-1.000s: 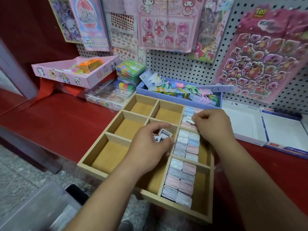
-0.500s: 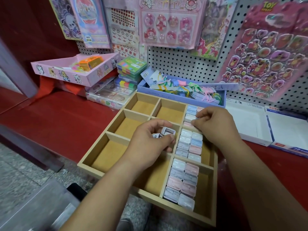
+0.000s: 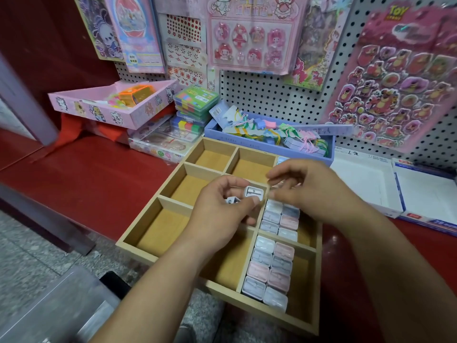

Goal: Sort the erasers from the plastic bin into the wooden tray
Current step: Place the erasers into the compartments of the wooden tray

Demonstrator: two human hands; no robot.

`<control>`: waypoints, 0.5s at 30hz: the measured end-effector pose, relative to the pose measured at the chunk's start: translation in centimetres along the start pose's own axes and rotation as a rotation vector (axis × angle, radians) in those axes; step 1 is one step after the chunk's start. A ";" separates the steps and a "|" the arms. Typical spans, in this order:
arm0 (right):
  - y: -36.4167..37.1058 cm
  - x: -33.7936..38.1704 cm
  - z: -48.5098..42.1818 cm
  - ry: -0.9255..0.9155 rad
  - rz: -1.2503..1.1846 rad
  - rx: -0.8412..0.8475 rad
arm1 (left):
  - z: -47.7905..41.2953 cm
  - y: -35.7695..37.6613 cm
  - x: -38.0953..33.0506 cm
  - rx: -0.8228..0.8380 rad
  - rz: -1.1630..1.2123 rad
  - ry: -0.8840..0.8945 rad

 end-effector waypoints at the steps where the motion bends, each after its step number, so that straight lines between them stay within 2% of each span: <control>1: 1.1 0.6 0.5 -0.002 0.011 0.090 | -0.1 0.0 0.0 -0.008 0.004 0.005; 3: 2.2 1.0 1.2 -0.020 0.030 0.127 | -0.2 0.1 0.0 -0.014 0.010 0.018; 9: 1.3 0.5 1.0 -0.150 0.110 -0.092 | -0.4 0.3 0.0 -0.013 0.006 0.029; 15: -2.3 -2.5 -0.6 -0.066 0.257 -0.264 | 0.0 0.6 -0.5 -0.034 -0.057 0.035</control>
Point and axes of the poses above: each hand's wrist, its own z-axis away from the middle knuckle, its own y-axis out of the palm, x = y × z, the point moved 8 cm from there along -z, towards the middle knuckle, and after that the axes turned 4 degrees about -z, right-handed, at the moved point
